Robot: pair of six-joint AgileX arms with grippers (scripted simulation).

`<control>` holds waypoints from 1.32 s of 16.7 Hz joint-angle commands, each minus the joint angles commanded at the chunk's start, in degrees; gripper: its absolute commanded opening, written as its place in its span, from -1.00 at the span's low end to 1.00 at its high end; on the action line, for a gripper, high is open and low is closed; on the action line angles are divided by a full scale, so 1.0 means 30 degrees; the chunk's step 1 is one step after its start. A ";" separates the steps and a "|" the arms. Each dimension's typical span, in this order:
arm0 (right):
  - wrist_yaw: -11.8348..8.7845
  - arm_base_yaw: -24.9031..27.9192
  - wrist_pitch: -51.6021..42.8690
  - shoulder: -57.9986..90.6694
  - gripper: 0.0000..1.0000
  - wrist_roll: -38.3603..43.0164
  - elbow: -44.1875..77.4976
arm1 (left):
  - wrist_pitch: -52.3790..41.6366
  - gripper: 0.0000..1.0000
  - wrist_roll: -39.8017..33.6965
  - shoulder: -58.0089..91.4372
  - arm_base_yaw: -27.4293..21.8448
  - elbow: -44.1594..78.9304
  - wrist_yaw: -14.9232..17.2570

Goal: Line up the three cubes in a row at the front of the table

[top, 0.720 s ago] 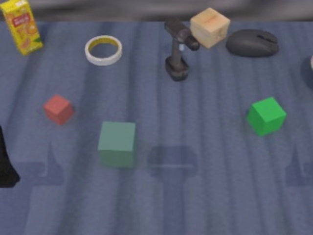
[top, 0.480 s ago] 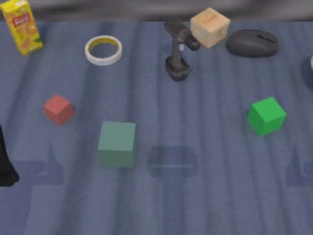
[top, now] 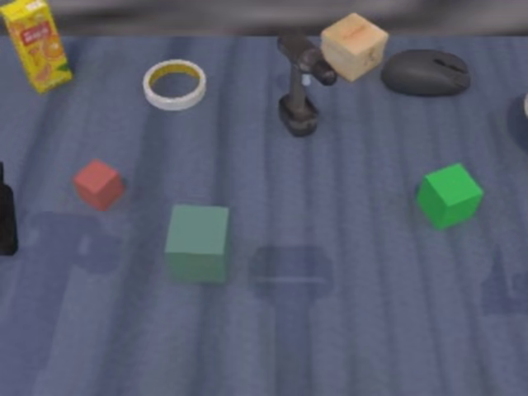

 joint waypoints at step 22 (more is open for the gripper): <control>0.0000 0.0000 0.0000 0.0000 1.00 0.0000 0.0000 | -1.6947 1.00 0.6678 3.2360 -0.1788 2.6445 0.0046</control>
